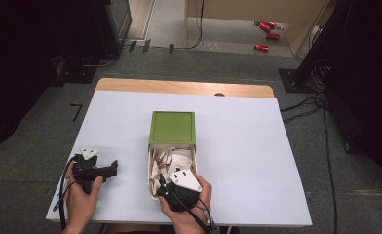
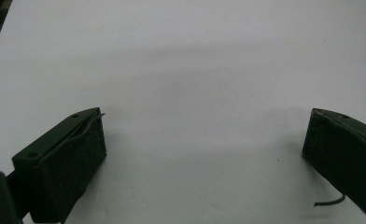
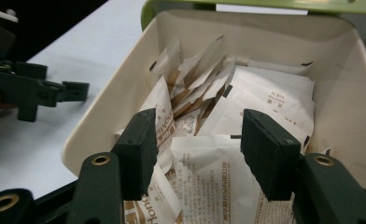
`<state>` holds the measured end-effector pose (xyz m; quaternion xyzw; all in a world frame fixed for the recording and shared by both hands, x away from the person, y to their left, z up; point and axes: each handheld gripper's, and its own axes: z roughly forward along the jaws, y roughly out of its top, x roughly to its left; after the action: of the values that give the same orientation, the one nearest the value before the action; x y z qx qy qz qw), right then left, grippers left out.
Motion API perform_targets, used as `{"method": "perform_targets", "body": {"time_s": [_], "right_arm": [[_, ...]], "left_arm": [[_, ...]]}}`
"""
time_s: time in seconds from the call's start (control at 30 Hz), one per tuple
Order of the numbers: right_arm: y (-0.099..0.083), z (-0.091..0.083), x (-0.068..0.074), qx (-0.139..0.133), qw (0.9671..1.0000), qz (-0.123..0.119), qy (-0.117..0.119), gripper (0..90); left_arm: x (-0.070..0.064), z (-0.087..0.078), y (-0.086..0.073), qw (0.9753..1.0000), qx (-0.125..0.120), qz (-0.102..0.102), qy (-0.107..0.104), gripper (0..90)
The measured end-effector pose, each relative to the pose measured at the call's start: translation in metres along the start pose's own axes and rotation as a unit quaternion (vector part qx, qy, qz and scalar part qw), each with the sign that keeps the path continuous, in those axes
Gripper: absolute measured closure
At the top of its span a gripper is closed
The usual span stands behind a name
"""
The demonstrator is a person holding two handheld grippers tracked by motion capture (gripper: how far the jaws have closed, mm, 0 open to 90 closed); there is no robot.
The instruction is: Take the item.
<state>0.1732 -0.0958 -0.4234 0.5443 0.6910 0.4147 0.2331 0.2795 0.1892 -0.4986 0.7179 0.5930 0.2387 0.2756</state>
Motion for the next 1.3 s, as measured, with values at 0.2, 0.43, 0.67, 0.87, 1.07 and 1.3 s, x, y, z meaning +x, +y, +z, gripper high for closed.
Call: {"method": "perform_targets", "body": {"time_s": [0.2,0.43,0.67,0.87,1.07,1.3], "right_arm": [[-0.007,0.008,0.003,0.001,0.9998,0.006,-0.021,50.5],[-0.015,0.017,0.007,0.004,0.9989,0.000,-0.046,50.0],[-0.021,0.020,0.010,-0.004,0.9980,0.000,-0.063,52.8],[-0.023,0.018,0.001,-0.025,0.9977,0.032,-0.054,78.3],[-0.024,0.015,-0.010,-0.033,0.9971,0.053,-0.043,90.0],[-0.019,0.006,-0.016,-0.047,0.9969,0.058,-0.026,90.0]], "left_arm": [[0.000,0.000,0.000,1.0000,0.000,0.000,0.000,0.0],[0.000,0.000,0.000,1.0000,0.000,0.000,0.000,0.0],[0.000,0.000,0.000,1.0000,0.000,0.000,0.000,0.0],[0.000,0.000,0.000,1.0000,0.000,0.000,0.000,0.0],[0.000,0.000,0.000,1.0000,0.000,0.000,0.000,0.0],[0.000,0.000,0.000,1.0000,0.001,0.000,0.000,0.0]]}}
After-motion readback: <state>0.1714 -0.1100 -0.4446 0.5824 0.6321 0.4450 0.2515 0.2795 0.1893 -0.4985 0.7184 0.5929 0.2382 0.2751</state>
